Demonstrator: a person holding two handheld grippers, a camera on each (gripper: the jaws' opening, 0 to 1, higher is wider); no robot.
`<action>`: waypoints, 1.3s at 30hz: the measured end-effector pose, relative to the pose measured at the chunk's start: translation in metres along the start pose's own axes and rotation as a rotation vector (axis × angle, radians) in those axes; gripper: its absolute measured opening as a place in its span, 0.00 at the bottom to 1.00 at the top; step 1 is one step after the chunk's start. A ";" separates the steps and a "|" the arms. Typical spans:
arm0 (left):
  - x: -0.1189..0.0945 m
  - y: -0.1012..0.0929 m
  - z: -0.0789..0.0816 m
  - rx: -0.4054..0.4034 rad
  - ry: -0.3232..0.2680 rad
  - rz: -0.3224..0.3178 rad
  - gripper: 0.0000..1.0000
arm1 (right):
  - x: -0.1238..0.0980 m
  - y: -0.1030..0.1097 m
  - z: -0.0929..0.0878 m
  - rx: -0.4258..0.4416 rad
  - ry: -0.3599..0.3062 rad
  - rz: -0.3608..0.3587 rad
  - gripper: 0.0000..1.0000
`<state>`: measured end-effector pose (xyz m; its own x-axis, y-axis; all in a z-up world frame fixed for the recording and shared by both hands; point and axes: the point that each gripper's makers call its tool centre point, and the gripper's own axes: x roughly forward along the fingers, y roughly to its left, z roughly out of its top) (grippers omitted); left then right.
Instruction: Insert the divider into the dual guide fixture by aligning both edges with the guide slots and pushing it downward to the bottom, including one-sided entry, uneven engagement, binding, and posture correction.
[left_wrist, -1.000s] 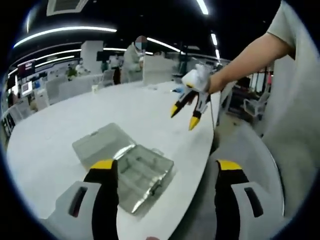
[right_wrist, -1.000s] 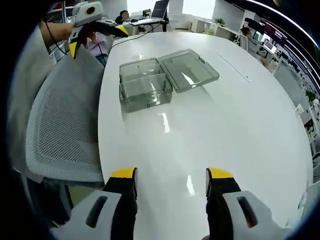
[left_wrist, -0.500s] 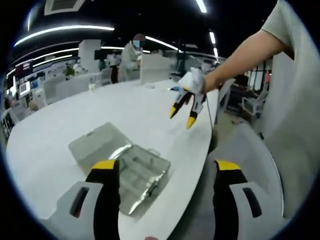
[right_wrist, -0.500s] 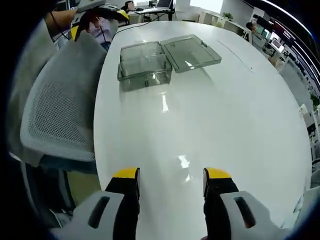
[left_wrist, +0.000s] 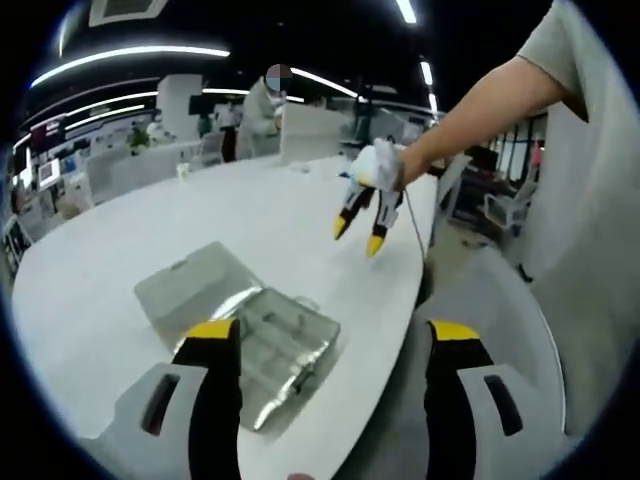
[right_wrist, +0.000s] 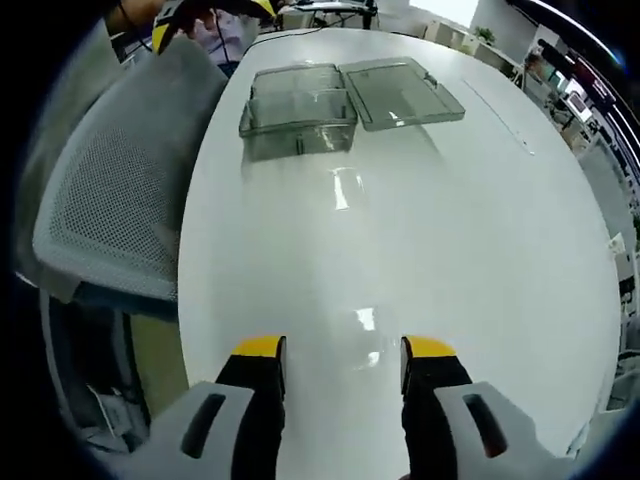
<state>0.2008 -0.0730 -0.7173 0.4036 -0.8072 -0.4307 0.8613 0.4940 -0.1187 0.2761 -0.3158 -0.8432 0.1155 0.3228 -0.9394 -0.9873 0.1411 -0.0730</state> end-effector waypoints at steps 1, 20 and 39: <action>0.000 0.000 0.000 0.001 0.003 -0.001 0.73 | 0.001 0.000 0.001 -0.012 0.002 0.004 0.41; 0.005 0.005 0.000 -0.015 0.012 -0.005 0.72 | 0.023 -0.007 -0.008 -0.098 0.078 0.081 0.34; 0.009 0.007 -0.004 -0.038 0.023 -0.015 0.70 | 0.031 -0.013 -0.012 -0.128 0.109 0.112 0.32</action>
<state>0.2093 -0.0753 -0.7250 0.3830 -0.8071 -0.4493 0.8547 0.4942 -0.1590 0.2914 -0.3186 -0.8749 -0.0012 0.2255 -0.9742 -0.9999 -0.0125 -0.0016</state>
